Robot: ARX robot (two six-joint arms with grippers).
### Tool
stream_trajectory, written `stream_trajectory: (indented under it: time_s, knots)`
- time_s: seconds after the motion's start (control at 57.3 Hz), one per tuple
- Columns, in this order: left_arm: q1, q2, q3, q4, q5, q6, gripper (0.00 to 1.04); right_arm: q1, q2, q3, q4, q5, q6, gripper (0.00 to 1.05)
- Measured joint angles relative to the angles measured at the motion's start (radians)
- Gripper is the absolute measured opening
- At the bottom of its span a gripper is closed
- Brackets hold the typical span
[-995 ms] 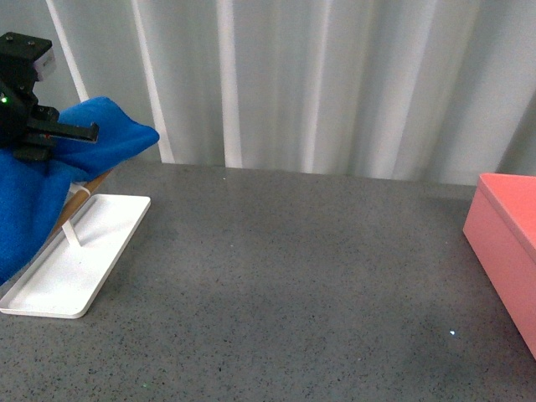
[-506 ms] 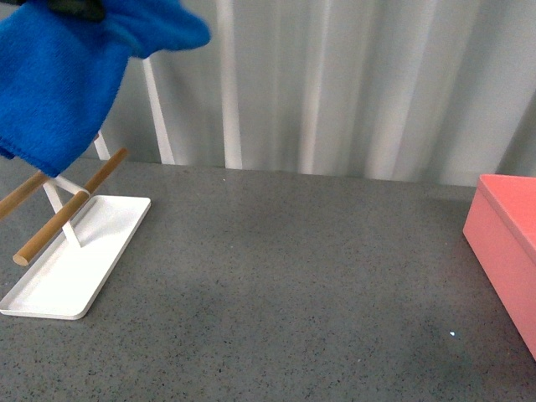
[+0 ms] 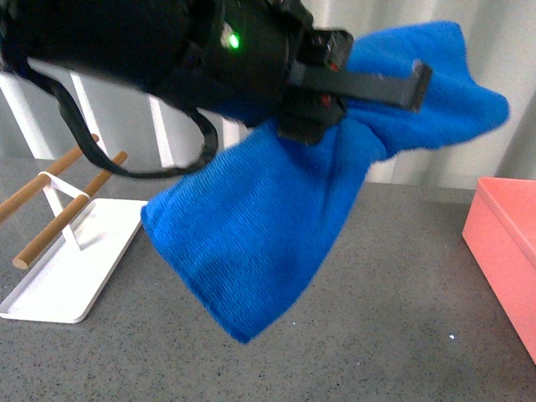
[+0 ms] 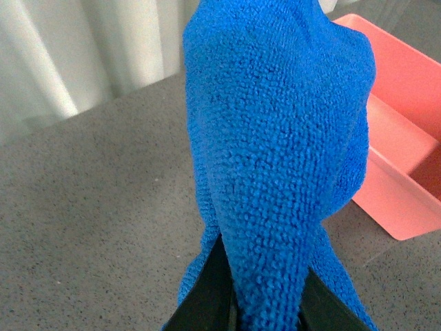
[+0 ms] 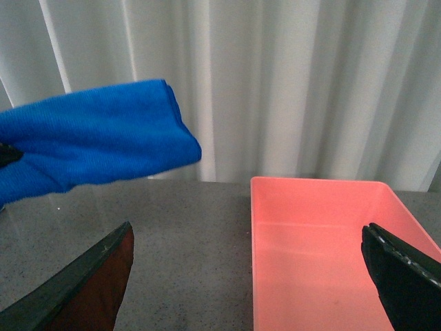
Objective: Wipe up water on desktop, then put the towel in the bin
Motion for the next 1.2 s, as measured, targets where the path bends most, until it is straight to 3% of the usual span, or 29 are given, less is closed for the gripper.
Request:
stream_trajectory:
  time_s: [0.349, 0.402, 0.419, 0.471, 0.594, 0.698, 0.786, 0.855, 0.943, 1.205]
  knots:
    - [-0.038, 0.034, -0.019, 0.082, 0.015, -0.049, 0.06, -0.004, 0.003, 0.001, -0.002, -0.014, -0.001, 0.98]
    - [-0.040, 0.034, -0.019, 0.082, 0.014, -0.054, 0.06, -0.080, 0.085, 0.019, 0.000, -0.214, -0.005, 0.98]
    - [-0.040, 0.034, -0.019, 0.082, 0.010, -0.058, 0.06, -0.132, 0.171, 0.035, 0.054, -0.319, -0.001, 0.98]
    - [-0.040, 0.032, -0.019, 0.081, 0.005, -0.061, 0.06, -0.212, 0.380, 0.092, 0.228, -0.449, 0.002, 0.98]
    - [-0.039, 0.028, -0.020, 0.079, -0.003, -0.068, 0.06, -0.221, 0.671, 0.192, 0.430, -0.513, 0.030, 0.98]
    - [-0.039, 0.012, -0.020, 0.056, -0.014, -0.089, 0.06, -0.153, 0.911, 0.241, 0.471, -0.503, 0.120, 0.98]
    - [-0.047, 0.003, -0.015, 0.034, -0.026, -0.127, 0.06, -0.004, 1.067, 0.207, 0.513, -0.465, 0.156, 0.98]
    - [-0.057, -0.001, 0.000, 0.006, -0.039, -0.165, 0.06, 0.140, 1.141, 0.168, 0.634, -0.417, 0.135, 0.98]
    - [-0.063, -0.007, 0.010, -0.002, -0.048, -0.194, 0.06, 0.236, 1.208, 0.156, 0.751, -0.391, 0.090, 0.98]
    - [-0.079, -0.018, 0.034, -0.020, -0.067, -0.272, 0.06, 0.319, 1.378, 0.160, 0.978, -0.359, 0.060, 0.98]
